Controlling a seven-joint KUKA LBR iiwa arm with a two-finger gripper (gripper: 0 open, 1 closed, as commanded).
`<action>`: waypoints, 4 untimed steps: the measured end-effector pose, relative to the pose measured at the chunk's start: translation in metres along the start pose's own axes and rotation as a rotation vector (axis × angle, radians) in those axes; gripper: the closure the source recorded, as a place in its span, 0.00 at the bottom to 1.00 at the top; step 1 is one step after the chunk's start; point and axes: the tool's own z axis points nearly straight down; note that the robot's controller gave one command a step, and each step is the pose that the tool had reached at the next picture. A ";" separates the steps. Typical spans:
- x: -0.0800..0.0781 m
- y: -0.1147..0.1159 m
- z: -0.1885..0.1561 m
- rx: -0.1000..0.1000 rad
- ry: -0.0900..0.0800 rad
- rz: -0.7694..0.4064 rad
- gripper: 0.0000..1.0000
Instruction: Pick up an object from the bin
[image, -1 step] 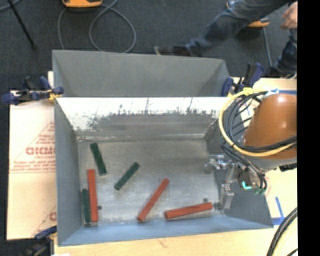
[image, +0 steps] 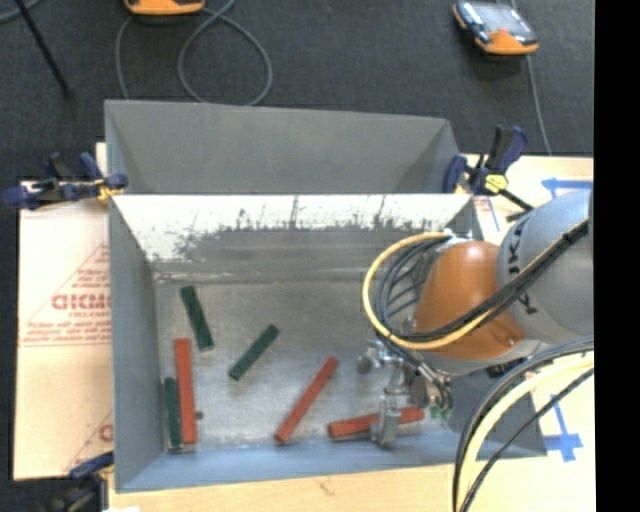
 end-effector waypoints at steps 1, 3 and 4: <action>0.008 0.020 0.002 0.003 -0.018 -0.062 0.00; 0.008 0.064 0.001 0.001 -0.012 0.017 1.00; -0.022 0.068 0.001 0.001 -0.006 0.061 1.00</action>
Offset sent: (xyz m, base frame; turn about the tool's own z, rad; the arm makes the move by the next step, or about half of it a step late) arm -0.0107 0.0220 -0.0037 -0.0607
